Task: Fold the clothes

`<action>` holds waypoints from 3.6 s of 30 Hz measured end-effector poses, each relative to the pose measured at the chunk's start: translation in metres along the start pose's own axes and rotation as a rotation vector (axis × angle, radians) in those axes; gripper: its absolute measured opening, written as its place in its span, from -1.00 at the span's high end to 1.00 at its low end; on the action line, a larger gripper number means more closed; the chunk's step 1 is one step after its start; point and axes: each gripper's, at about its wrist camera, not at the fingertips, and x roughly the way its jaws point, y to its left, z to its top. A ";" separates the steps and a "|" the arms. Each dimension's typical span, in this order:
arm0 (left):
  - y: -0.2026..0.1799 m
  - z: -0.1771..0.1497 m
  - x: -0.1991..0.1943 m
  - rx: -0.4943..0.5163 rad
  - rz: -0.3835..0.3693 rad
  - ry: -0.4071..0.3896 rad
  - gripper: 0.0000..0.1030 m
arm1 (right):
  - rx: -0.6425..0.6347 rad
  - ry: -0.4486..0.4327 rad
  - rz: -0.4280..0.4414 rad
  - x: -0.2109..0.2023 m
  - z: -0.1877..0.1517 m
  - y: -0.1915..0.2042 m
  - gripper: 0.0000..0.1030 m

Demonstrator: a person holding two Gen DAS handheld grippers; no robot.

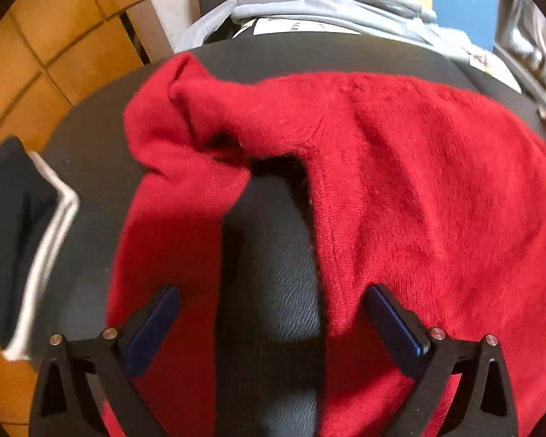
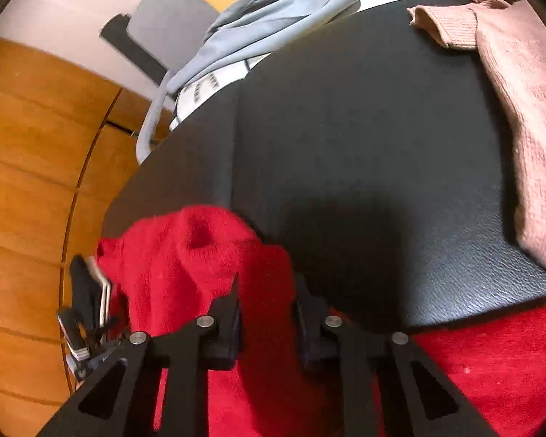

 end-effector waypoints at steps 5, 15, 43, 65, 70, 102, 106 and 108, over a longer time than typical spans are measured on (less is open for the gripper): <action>0.002 0.022 -0.006 -0.044 -0.083 0.016 0.84 | 0.076 -0.098 0.110 -0.021 0.023 0.012 0.68; 0.023 0.116 -0.112 -0.065 -0.302 -0.217 0.97 | 0.032 -0.329 0.377 -0.125 0.059 0.081 0.71; -0.080 0.013 -0.026 0.042 -0.134 -0.086 -1.00 | -0.100 -0.408 -0.266 -0.049 -0.069 0.023 -0.40; -0.095 0.003 -0.029 -0.030 -0.149 -0.188 -0.65 | -0.140 -0.373 -0.115 -0.004 -0.061 0.028 0.52; -0.090 0.015 -0.045 -0.025 -0.255 -0.147 0.68 | -0.128 -0.391 0.007 -0.027 -0.064 0.054 0.56; 0.018 -0.090 -0.075 0.011 -0.200 -0.076 -0.12 | 0.331 -0.136 0.251 -0.017 -0.229 0.018 0.34; 0.035 -0.084 -0.092 -0.064 -0.222 -0.126 -0.21 | 0.231 -0.198 0.106 -0.059 -0.227 0.031 0.28; 0.045 -0.070 -0.097 -0.111 -0.237 -0.142 -0.33 | 0.147 -0.271 0.014 -0.086 -0.224 0.044 0.28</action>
